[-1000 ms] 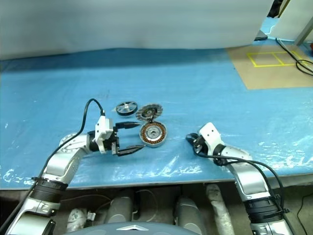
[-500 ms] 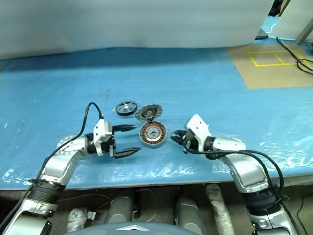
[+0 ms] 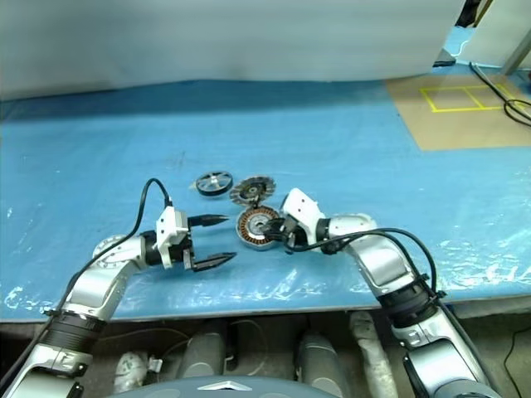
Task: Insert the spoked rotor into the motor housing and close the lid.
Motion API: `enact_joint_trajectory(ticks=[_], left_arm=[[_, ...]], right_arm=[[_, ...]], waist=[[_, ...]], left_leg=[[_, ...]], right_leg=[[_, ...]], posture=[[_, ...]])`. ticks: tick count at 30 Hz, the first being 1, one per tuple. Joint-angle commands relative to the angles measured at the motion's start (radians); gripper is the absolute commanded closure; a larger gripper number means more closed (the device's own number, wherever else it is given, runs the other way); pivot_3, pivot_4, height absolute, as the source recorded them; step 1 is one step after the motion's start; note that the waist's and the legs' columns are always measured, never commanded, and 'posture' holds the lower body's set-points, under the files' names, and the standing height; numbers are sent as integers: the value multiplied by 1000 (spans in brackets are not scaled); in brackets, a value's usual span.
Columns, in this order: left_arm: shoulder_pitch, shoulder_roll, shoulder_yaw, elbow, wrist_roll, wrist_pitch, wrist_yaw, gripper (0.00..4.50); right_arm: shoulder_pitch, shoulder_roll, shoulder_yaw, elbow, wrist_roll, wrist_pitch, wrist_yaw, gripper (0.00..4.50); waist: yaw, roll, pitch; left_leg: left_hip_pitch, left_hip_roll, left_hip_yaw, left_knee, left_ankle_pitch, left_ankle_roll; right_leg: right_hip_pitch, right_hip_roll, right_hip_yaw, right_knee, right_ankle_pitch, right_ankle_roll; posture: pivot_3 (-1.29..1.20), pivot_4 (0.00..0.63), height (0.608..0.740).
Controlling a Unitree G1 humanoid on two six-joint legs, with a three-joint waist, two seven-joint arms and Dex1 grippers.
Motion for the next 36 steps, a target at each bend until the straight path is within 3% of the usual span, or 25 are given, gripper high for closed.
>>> enact_joint_trajectory(ticks=[1, 36], left_arm=[[22, 12, 16, -45, -3, -13, 11, 0], [20, -18, -34, -93, 18, 11, 76, 0]], right_arm=[[-29, 6, -9, 21, -10, -45, 7, 3914], [-74, 36, 44, 174, -128, -170, 48, 3914]], waist=[[0, 0, 0], [-1, 0, 0]], left_leg=[[0, 0, 0, 0, 0, 0], [2, 0, 0, 3, 0, 0]], right_leg=[[0, 0, 0, 0, 0, 0], [1, 0, 0, 4, 0, 0]], posture=[[0, 150, 740], [0, 150, 740]])
